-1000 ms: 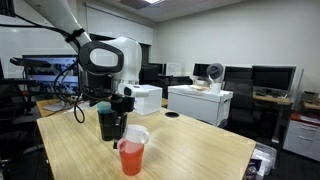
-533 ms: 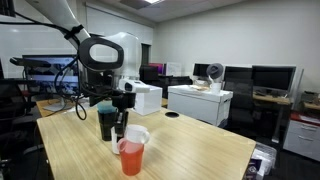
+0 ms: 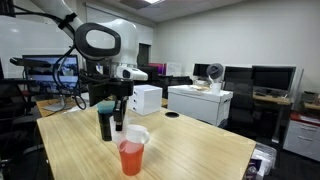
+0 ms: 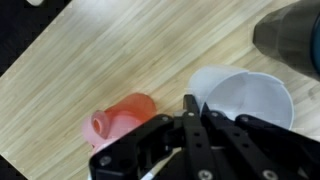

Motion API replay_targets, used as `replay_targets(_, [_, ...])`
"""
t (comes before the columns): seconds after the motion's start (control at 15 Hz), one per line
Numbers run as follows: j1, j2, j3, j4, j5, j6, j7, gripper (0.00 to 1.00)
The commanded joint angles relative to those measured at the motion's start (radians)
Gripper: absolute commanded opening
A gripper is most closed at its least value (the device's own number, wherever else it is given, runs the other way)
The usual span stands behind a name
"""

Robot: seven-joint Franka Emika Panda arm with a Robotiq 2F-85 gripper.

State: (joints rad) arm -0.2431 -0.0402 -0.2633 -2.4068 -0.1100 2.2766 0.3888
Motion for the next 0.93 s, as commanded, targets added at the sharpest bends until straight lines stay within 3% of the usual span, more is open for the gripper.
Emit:
replay_targets(0.0, [0.004, -0.060, 0.024, 0.002, 0.002, -0.072, -0.026, 0.02])
replay_targets(0.87, [0.026, -0.195, 0.111, 0.146, -0.020, -0.231, -0.050, 0.02])
